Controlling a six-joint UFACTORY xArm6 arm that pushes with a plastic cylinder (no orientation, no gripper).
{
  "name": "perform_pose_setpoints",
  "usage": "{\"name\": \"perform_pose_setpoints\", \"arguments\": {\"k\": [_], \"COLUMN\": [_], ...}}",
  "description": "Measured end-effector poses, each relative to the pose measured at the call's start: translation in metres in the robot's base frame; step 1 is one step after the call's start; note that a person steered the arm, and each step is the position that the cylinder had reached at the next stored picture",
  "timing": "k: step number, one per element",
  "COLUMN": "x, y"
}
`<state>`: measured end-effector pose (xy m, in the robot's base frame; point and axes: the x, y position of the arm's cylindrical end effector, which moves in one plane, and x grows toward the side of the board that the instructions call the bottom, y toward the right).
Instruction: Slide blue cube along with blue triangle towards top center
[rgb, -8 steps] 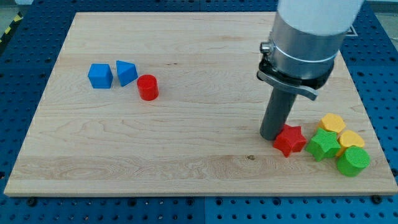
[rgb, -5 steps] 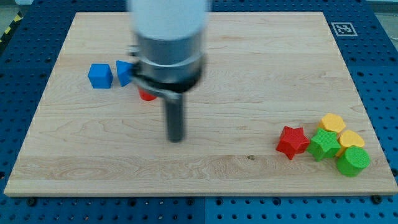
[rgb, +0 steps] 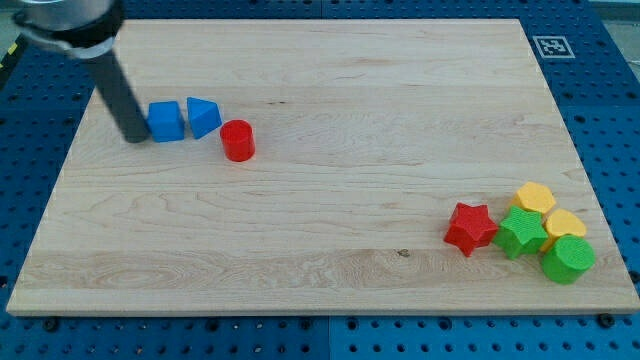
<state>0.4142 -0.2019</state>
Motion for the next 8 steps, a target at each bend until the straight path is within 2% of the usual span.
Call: {"name": "perform_pose_setpoints", "arguments": {"k": [2,3,5,8], "x": [0.000,0.000,-0.038,-0.081], "y": [0.083,0.070,0.067,0.115]}}
